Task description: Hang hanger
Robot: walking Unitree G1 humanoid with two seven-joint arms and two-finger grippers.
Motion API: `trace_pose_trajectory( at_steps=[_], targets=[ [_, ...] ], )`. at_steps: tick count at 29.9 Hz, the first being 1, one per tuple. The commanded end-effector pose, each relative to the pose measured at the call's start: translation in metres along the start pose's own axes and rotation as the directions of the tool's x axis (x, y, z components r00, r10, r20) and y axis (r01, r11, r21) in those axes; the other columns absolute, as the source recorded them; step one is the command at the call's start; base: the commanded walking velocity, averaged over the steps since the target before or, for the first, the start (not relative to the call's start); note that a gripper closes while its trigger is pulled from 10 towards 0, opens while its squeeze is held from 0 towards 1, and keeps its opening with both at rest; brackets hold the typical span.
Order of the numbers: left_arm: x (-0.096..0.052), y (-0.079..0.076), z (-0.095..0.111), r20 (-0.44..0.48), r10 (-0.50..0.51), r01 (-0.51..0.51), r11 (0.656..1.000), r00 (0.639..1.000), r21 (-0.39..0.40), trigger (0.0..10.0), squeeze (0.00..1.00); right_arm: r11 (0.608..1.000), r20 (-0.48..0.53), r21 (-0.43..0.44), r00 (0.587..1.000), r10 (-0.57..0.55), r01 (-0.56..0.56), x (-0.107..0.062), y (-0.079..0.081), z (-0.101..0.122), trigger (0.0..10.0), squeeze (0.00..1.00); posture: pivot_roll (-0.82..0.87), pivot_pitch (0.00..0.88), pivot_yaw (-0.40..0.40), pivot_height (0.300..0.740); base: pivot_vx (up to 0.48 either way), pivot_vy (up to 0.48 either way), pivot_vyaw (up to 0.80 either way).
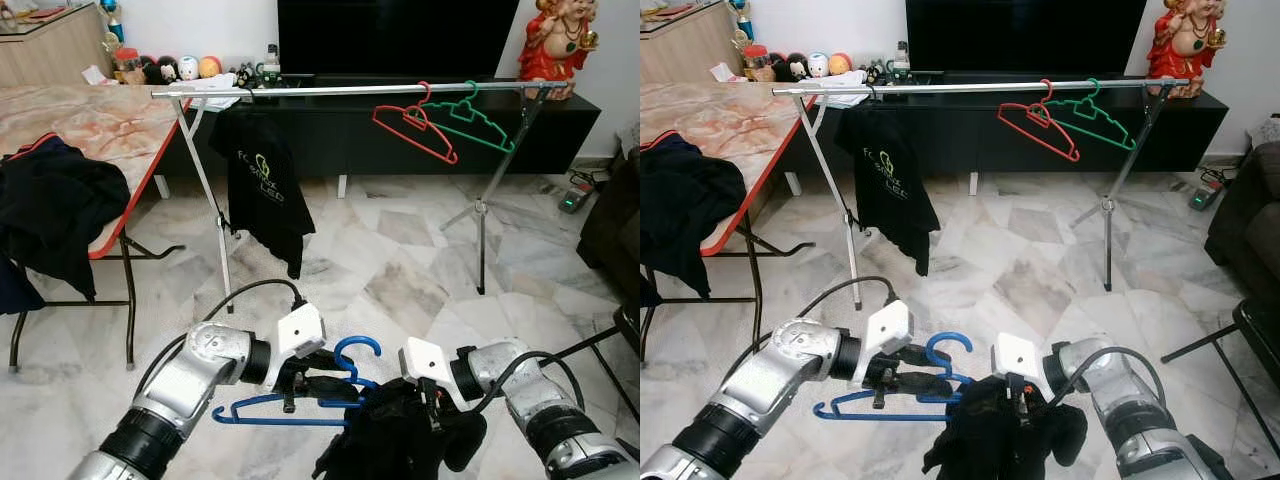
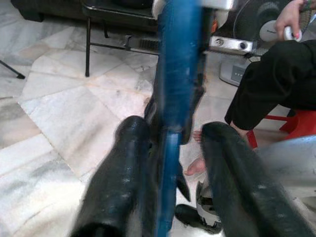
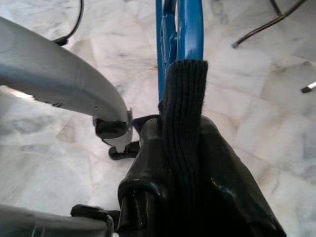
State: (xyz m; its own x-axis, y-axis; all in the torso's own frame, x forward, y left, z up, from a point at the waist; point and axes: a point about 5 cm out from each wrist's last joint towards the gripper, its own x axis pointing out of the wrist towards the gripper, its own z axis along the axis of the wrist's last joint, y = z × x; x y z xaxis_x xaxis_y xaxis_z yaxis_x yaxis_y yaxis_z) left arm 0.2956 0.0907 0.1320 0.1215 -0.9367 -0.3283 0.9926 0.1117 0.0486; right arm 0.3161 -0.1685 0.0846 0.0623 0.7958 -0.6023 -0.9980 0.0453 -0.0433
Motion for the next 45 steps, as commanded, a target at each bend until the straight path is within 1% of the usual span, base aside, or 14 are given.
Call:
trace_pose_trajectory(
  at_steps=[1,6,9,14,15,20,22,27,28,30,33,35,38,45],
  targets=[
    [-0.008,-0.001,-0.001,-0.024,-0.006,0.006,1.000,1.000,0.010,10.0,1.00,0.999,-0.015,-0.006,0.999,-0.052,0.052,0.000,-0.002,-0.002,0.0,0.00,0.00,0.030,0.011,0.740,0.000,0.000,0.00],
    [-0.019,0.000,-0.007,-0.046,0.041,-0.041,0.999,0.998,0.001,10.0,1.00,0.996,-0.035,0.004,0.996,-0.087,0.087,-0.001,-0.001,-0.007,0.0,0.00,0.00,0.038,0.013,0.740,0.000,0.000,0.00],
    [-0.033,0.010,-0.014,-0.038,0.185,-0.186,0.982,0.982,-0.023,10.0,1.00,0.987,-0.047,0.011,0.986,-0.162,0.163,-0.006,-0.005,-0.011,0.0,0.00,0.00,0.045,0.012,0.740,0.000,0.000,0.00],
    [-0.053,0.018,-0.028,-0.033,0.391,-0.393,0.915,0.920,-0.095,10.0,1.00,0.962,-0.042,0.017,0.961,-0.272,0.272,-0.015,-0.012,-0.011,0.0,0.00,-0.01,0.063,0.009,0.740,0.000,0.000,0.00],
    [-0.055,0.018,-0.032,-0.043,0.426,-0.428,0.900,0.904,-0.076,10.0,1.00,0.955,-0.047,0.016,0.954,-0.296,0.297,-0.016,-0.013,-0.012,0.0,0.00,-0.01,0.063,0.009,0.740,0.000,0.000,0.00],
    [-0.060,0.011,-0.046,-0.042,0.520,-0.521,0.846,0.853,-0.115,10.0,1.00,0.944,-0.043,-0.004,0.943,-0.330,0.330,-0.018,-0.014,-0.011,0.0,0.00,0.00,0.075,0.005,0.740,0.000,0.000,0.00],
    [-0.059,0.010,-0.059,-0.092,0.559,-0.566,0.817,0.824,-0.107,10.0,1.00,0.934,-0.041,-0.021,0.933,-0.357,0.357,-0.019,-0.017,-0.009,0.0,0.00,0.00,0.077,0.005,0.740,0.000,0.000,0.00],
    [-0.050,-0.001,-0.076,-0.108,0.566,-0.576,0.809,0.817,-0.117,10.0,1.00,0.914,-0.014,-0.056,0.915,-0.404,0.402,-0.023,-0.026,0.003,0.0,0.00,-0.01,0.082,0.006,0.740,0.000,0.000,0.00],
    [-0.049,0.000,-0.079,-0.112,0.588,-0.598,0.795,0.801,-0.104,10.0,0.00,0.911,-0.008,-0.064,0.912,-0.409,0.408,-0.024,-0.027,0.006,0.0,0.00,-0.01,0.082,0.006,0.740,0.000,0.000,0.00],
    [-0.047,-0.001,-0.083,-0.122,0.611,-0.622,0.777,0.782,-0.100,10.0,0.00,0.909,-0.003,-0.089,0.913,-0.408,0.406,-0.024,-0.029,0.010,0.0,0.00,0.00,0.086,0.005,0.740,0.000,0.000,0.00],
    [-0.045,-0.003,-0.091,-0.165,0.604,-0.621,0.781,0.779,-0.072,10.0,0.00,0.905,0.014,-0.121,0.913,-0.408,0.407,-0.024,-0.031,0.017,0.0,0.00,-0.01,0.087,0.005,0.740,0.000,0.000,0.00],
    [-0.040,-0.008,-0.102,-0.210,0.591,-0.614,0.787,0.779,-0.062,10.0,0.00,0.887,0.060,-0.158,0.901,-0.429,0.433,-0.027,-0.038,0.033,0.0,0.00,-0.01,0.086,0.008,0.740,0.000,0.000,0.00],
    [-0.036,-0.007,-0.111,-0.224,0.622,-0.648,0.759,0.751,-0.063,10.0,0.00,0.856,0.106,-0.203,0.880,-0.463,0.475,-0.034,-0.045,0.050,0.0,0.00,-0.02,0.089,0.010,0.740,0.000,0.000,0.00],
    [-0.026,-0.005,-0.119,-0.260,0.643,-0.669,0.743,0.721,-0.020,10.0,0.00,0.830,0.224,-0.242,0.862,-0.455,0.502,-0.036,-0.047,0.082,0.0,0.00,-0.02,0.091,0.009,0.740,0.000,0.000,0.00]
  ],
)
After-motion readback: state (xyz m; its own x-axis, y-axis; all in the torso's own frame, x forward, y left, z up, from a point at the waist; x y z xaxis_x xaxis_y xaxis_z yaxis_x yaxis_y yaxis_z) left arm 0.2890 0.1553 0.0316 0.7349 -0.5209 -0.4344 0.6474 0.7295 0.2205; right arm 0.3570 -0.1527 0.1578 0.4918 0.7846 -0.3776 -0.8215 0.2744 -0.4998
